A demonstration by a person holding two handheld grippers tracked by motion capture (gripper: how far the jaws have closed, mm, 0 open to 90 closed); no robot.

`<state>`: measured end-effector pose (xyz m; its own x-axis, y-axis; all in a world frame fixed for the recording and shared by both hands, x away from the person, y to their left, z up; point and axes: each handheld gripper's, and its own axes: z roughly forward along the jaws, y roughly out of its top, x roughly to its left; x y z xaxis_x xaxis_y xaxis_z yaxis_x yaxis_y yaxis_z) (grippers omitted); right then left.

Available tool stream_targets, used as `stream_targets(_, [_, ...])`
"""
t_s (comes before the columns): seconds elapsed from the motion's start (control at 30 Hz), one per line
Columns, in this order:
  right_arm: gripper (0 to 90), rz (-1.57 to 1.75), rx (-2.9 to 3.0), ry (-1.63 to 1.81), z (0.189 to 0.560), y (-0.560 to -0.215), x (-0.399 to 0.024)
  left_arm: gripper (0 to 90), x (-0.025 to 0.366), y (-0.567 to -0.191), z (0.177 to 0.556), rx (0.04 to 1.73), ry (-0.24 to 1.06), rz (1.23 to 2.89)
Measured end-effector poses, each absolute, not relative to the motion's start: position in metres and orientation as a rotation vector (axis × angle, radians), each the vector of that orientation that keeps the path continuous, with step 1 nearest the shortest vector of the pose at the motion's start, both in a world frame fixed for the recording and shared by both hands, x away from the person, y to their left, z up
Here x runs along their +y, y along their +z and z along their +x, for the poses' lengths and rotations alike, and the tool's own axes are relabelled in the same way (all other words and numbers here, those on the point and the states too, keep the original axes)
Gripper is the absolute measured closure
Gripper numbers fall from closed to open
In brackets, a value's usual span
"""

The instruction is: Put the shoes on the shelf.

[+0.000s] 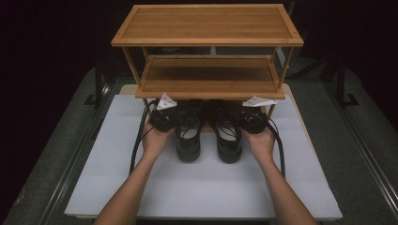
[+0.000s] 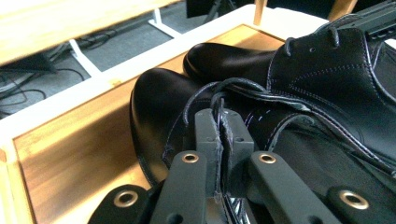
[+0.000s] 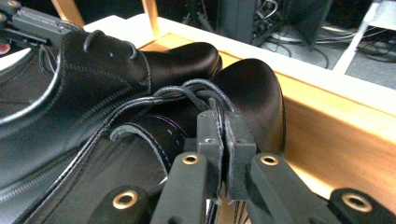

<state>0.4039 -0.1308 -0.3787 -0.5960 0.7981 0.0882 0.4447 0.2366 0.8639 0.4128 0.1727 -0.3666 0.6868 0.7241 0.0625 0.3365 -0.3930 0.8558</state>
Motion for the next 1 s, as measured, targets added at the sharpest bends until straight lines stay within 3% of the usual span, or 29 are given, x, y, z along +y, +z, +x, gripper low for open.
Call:
stream_targets(0.4, [86.6, 1.2, 2.038, 1.303, 0.423, -0.39, -0.121, 87.2, 0.154, -0.378, 0.431, 0.84, 0.639, 1.953])
stream_targets(0.77, [85.8, 1.203, 2.062, 1.303, 0.42, -0.396, -0.115, 85.7, 0.149, -0.385, 0.427, 0.81, 0.591, 1.976])
stream_targets(0.93, [75.6, 1.197, 2.064, 1.31, 0.417, -0.396, -0.117, 72.6, 0.153, -0.385, 0.427, 0.814, 0.554, 1.985])
stream_targets(1.0, [64.8, 1.191, 2.077, 1.311, 0.416, -0.396, -0.117, 63.0, 0.155, -0.383, 0.426, 0.81, 0.545, 1.985])
